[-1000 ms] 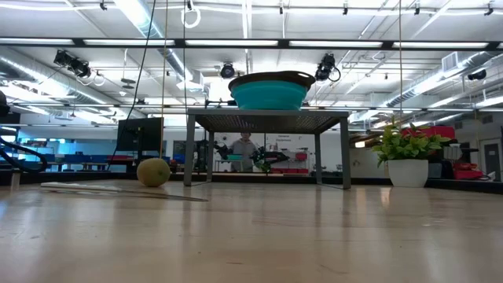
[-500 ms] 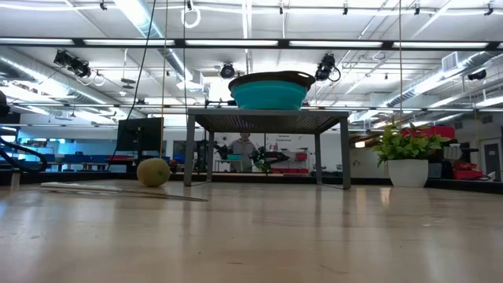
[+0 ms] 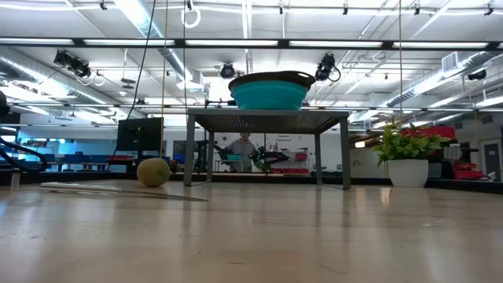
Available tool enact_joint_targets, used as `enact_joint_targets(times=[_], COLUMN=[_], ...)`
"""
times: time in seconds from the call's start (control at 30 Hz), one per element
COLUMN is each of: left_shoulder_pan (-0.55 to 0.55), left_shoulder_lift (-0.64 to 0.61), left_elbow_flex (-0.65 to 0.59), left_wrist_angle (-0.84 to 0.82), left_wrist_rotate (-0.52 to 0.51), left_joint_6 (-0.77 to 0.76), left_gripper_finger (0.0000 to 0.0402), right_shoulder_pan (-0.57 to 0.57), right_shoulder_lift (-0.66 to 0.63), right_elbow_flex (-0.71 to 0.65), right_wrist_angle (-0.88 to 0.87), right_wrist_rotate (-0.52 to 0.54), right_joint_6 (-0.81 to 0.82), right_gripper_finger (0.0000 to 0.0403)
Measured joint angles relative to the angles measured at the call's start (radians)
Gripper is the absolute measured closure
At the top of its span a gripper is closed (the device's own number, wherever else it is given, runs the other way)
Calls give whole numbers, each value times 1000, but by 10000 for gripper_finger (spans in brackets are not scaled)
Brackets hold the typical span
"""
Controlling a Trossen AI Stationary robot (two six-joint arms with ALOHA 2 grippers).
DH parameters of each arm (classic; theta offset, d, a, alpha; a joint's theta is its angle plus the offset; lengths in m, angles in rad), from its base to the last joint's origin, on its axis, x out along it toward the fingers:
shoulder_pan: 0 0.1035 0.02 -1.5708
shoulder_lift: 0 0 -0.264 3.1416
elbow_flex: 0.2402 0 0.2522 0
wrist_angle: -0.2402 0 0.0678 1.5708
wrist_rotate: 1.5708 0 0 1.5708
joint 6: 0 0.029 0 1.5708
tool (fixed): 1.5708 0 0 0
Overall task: Pick & Place Fruit
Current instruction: Put the plum into the blue bin
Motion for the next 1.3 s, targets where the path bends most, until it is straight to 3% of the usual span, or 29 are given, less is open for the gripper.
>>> enact_joint_targets(times=[0.37,0.77,1.3], left_shoulder_pan=[0,0,0], left_shoulder_lift=[0,0,0], left_elbow_flex=[0,0,0], left_wrist_angle=[0,0,0], left_wrist_rotate=[0,0,0], left_joint_6=[0,0,0], left_gripper_finger=[334,334,334], right_shoulder_pan=[0,0,0], right_shoulder_lift=[0,0,0], right_elbow_flex=[-6,-6,-6], right_wrist_angle=[7,7,7], right_wrist_rotate=[-3,-8,-7], right_joint_6=[4,4,4], right_gripper_finger=[67,127,142])
